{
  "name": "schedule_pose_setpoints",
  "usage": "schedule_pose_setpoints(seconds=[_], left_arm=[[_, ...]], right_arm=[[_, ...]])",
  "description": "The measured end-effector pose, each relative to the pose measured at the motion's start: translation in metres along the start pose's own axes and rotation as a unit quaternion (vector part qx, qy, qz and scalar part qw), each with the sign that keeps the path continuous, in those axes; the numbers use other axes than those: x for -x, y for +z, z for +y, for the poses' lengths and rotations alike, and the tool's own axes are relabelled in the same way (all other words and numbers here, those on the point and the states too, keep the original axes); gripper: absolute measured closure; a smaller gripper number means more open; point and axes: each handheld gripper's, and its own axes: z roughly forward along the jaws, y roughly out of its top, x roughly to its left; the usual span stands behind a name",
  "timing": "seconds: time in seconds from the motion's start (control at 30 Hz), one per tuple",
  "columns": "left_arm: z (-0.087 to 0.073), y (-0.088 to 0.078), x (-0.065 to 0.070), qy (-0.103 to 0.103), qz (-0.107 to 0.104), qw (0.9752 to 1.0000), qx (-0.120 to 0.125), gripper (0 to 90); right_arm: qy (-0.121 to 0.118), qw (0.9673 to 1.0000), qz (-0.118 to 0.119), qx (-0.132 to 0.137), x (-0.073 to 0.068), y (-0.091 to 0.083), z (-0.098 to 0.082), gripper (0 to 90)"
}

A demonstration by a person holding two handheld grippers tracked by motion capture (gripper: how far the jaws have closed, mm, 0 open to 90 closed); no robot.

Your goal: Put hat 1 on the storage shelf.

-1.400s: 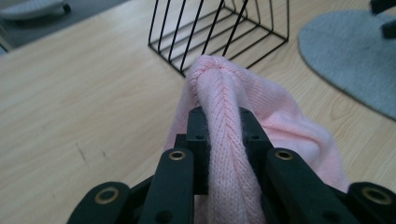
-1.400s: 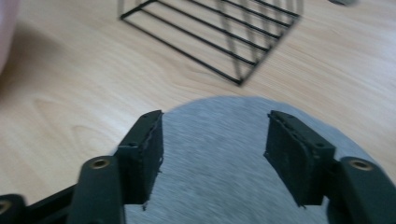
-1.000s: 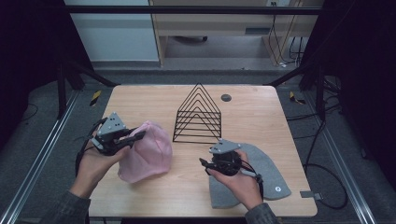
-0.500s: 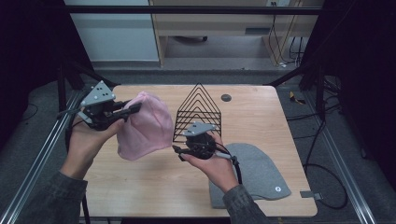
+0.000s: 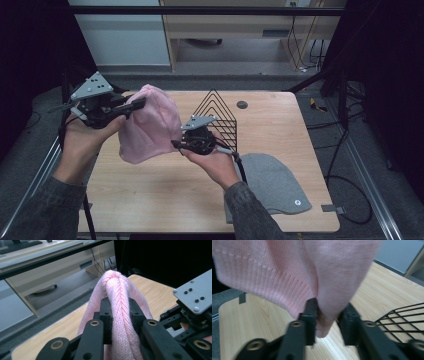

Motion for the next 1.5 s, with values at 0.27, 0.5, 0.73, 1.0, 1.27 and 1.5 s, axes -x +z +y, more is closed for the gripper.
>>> schedule_pose_setpoints(seconds=[0.27, 0.5, 0.73, 1.0, 1.27, 1.5], left_arm=[[-0.003, 0.003, -0.01, -0.002, -0.004, 0.9999, -0.01, 76.9], [-0.001, 0.017, -0.015, -0.016, -0.02, 0.9996, -0.01, 76.8], [0.008, 0.035, -0.021, -0.022, -0.013, 0.9996, -0.011, 76.4], [0.018, 0.049, -0.03, -0.029, -0.005, 0.9993, -0.021, 76.4], [0.026, 0.06, -0.043, -0.041, -0.001, 0.9986, -0.035, 76.3], [0.028, 0.079, -0.055, -0.054, -0.005, 0.998, -0.032, 76.3]], right_arm=[[-0.02, 0.9998, 0.002, -0.006, 0.016, -0.029, 0.004, 82.3], [-0.021, 0.9997, -0.007, -0.003, 0.035, -0.064, 0.008, 83.5], [-0.015, 0.9997, -0.02, -0.005, 0.049, -0.079, 0.018, 83.3], [0.013, 0.9996, -0.018, -0.014, 0.065, -0.078, 0.029, 83.2], [0.029, 0.9991, -0.025, -0.017, 0.079, -0.074, 0.044, 83.2], [0.041, 0.9983, -0.039, -0.019, 0.099, -0.064, 0.049, 83.1]])
